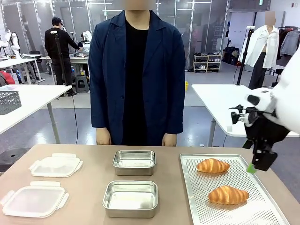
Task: Place the bread into the airtight container.
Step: Pick up a Butter Roll and place it into an empty Airtight Container.
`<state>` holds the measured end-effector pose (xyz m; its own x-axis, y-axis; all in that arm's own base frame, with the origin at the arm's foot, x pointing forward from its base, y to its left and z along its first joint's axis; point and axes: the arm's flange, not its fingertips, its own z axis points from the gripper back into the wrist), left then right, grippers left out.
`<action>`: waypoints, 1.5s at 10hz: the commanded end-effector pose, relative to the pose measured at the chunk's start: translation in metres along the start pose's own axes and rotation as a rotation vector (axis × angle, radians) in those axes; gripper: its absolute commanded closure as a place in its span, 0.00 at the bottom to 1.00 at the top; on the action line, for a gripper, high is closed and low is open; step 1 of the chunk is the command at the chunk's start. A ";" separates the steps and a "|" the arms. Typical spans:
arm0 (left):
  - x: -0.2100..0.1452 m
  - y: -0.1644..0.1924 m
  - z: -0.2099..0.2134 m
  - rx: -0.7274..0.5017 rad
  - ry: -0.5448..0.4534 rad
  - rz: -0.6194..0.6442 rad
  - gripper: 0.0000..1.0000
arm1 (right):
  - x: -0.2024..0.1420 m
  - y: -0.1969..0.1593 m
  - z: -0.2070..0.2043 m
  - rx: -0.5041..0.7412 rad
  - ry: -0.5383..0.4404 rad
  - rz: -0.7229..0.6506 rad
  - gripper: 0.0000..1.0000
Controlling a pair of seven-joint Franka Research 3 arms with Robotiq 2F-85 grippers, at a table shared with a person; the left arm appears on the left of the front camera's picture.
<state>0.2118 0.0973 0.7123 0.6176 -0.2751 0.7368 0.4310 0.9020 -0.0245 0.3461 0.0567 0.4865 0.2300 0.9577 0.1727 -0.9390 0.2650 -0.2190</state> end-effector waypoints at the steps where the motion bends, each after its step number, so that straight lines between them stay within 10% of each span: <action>1: 0.003 0.000 0.002 0.007 0.008 -0.007 0.00 | -0.005 0.004 -0.049 0.005 0.020 0.052 0.00; 15: 0.003 0.000 0.002 0.007 0.008 -0.007 0.00 | -0.018 0.010 -0.180 0.111 0.125 0.125 0.00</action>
<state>0.2119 0.0973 0.7124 0.6178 -0.2750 0.7367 0.4307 0.9022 -0.0244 0.4125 0.0702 0.3256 0.1579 0.9874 0.0129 -0.9810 0.1583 -0.1122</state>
